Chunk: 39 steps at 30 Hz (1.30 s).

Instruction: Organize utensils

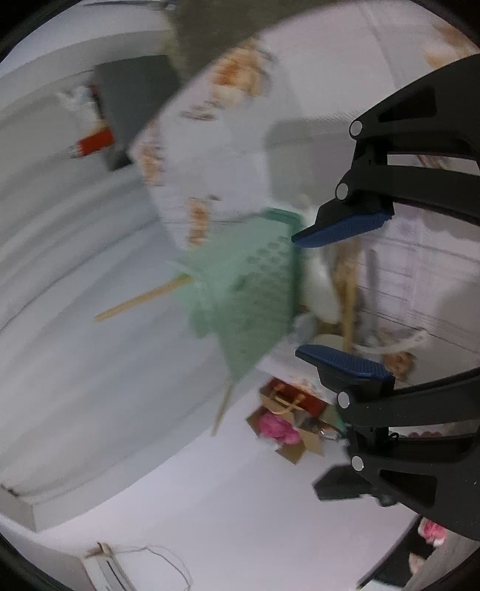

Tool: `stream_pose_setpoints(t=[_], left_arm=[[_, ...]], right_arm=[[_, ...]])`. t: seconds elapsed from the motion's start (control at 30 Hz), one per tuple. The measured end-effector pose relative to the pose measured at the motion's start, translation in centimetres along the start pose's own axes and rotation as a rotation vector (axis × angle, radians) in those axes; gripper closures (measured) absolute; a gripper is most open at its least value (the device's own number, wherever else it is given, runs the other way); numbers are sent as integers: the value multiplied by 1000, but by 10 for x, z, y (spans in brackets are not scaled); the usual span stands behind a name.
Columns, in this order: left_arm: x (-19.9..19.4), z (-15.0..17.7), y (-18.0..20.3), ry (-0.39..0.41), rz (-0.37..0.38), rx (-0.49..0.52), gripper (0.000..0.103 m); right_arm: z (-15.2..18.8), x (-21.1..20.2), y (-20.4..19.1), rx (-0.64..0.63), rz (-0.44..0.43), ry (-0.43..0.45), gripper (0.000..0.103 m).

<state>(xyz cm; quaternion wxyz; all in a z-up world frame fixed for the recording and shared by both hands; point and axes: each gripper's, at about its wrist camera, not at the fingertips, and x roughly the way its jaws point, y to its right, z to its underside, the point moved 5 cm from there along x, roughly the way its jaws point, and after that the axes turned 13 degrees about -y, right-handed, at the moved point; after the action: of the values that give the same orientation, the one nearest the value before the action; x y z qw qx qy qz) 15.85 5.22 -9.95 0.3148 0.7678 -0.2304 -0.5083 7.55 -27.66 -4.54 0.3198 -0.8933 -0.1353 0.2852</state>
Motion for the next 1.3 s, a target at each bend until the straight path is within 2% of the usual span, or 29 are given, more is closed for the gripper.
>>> stream_pose_setpoints(t=[0.17, 0.33, 0.5, 0.73, 0.9, 0.97, 1.3], left_arm=[[11, -8, -24, -45, 129, -189, 53], [16, -13, -43, -23, 246, -366, 61], [24, -14, -48, 0, 279, -442, 67], [32, -11, -48, 14, 264, -470, 80], [33, -13, -47, 23, 257, -485, 82], [34, -14, -46, 26, 252, -483, 86], [20, -11, -47, 22, 216, -412, 101]], right_arm=[[0, 6, -7, -29, -3, -8, 49], [0, -3, -12, -40, -13, 16, 49], [3, -4, -8, -22, -18, 14, 49], [1, -6, -8, -19, -22, 20, 49], [2, -5, -9, -22, -26, 13, 49], [2, -5, -9, -23, -27, 14, 49], [2, -5, -9, -23, -27, 13, 49]])
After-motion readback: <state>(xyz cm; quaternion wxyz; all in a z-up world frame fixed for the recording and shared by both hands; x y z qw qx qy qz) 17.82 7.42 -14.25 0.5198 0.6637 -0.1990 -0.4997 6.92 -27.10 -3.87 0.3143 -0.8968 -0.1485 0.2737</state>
